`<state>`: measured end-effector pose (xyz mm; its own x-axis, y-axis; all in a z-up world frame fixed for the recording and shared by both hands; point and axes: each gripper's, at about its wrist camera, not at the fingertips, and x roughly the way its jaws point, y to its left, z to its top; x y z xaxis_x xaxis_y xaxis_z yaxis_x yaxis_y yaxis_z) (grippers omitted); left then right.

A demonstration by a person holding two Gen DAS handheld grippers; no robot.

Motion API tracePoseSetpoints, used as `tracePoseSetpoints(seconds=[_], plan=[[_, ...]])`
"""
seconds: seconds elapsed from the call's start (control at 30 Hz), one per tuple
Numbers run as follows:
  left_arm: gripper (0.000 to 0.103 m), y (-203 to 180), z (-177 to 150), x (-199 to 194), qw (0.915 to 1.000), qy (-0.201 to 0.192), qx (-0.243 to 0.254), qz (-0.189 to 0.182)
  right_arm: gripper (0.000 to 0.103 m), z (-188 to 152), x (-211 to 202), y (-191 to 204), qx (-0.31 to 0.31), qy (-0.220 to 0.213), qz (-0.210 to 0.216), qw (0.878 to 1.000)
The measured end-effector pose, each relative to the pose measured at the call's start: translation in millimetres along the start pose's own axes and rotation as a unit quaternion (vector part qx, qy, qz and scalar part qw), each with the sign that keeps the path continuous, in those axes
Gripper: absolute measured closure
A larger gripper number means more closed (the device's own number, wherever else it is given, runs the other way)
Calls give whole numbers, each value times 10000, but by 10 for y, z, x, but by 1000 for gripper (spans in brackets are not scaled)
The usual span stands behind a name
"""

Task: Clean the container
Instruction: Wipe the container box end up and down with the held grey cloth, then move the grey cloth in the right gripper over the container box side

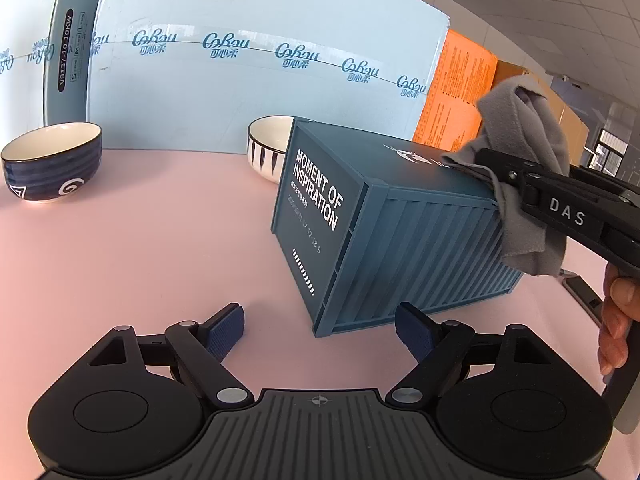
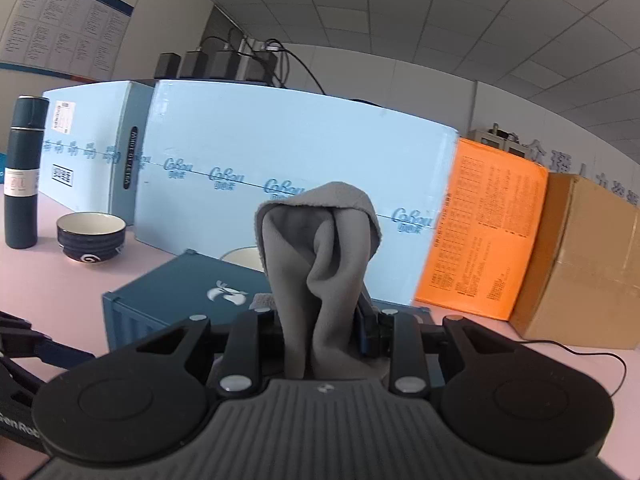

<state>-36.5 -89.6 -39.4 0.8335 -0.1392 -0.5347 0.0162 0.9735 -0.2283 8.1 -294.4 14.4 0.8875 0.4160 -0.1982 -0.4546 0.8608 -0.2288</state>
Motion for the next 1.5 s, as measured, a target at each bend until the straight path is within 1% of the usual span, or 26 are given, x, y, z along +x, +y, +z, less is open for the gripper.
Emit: tracePoseSetpoints(seconds=[0.1,0.2,0.3,0.4,0.57,0.77,0.87,0.97,1.1,1.27,1.4,1.5], plan=[[18,5,6,-8,10000,-4,-2,11,72,-63,-84,-127,-4,62,-218,9997],[18,2,5,-12,10000,-4,5,28,72,-117,-198,-164,8,58,-266,9996],[18,-6,2,-14,10000,0,29,51,72,-137,-275,-109,-26,18,-233,9997],[18,10,9,-6,10000,-1,20,46,72,-96,-266,8,-93,-21,-78,9999],[18,19,12,-12,10000,-4,2,33,72,29,-88,195,-138,-69,46,9999],[17,47,21,-14,10000,-17,-63,-29,72,172,218,341,-157,42,180,9997],[15,66,26,-14,9999,-18,-111,-91,76,232,362,337,-52,136,207,9997],[14,74,28,-15,9998,-35,-125,-142,80,272,462,295,-56,211,132,9997],[14,103,28,-39,9994,-117,-201,-266,80,294,557,159,-72,376,-131,9992],[14,111,16,-110,9984,-334,-242,-383,79,215,540,-173,-76,611,-738,9954],[14,114,23,-100,9985,-317,-269,-346,79,112,423,-516,192,733,-1167,9903],[14,125,30,-106,9984,-334,-312,-324,79,20,359,-739,490,815,-1331,9865]])
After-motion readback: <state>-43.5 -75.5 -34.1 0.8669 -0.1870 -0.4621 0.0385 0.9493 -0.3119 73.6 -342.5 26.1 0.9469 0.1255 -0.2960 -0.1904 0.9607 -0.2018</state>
